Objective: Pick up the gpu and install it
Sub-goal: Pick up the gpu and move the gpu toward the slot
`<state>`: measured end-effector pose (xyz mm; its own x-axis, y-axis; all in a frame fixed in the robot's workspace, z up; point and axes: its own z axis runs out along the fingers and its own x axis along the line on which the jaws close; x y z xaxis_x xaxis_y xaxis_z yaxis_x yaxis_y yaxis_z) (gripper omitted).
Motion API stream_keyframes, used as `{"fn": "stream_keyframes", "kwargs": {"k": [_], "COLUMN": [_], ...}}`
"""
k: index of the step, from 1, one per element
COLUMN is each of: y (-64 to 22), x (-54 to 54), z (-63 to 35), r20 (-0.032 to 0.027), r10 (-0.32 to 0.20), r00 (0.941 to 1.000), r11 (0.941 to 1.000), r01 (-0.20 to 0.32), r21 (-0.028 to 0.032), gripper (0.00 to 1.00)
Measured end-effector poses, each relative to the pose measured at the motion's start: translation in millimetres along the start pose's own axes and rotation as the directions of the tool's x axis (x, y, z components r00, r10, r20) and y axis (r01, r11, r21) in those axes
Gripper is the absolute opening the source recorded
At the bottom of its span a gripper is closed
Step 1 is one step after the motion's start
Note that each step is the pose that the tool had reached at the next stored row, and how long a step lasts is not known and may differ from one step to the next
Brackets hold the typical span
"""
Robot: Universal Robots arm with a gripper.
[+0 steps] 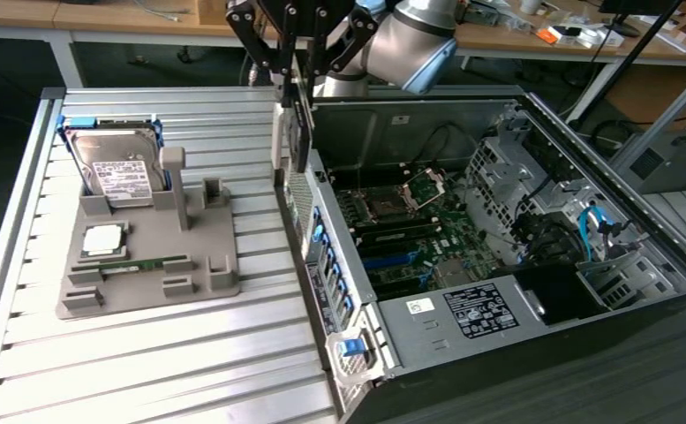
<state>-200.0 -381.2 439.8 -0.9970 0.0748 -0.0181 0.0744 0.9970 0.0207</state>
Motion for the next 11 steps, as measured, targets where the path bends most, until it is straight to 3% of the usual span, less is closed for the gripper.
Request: {"fn": "stream_keyframes", "kwargs": {"k": [11], "y": [0.4], "x": [-18.9], "z": [0.4], "r20": [-0.0008], "r10": [0.0], "r00": [1.0], "r11": [1.0], "r01": [0.0], "r21": [0.0007], "gripper": [0.27]}}
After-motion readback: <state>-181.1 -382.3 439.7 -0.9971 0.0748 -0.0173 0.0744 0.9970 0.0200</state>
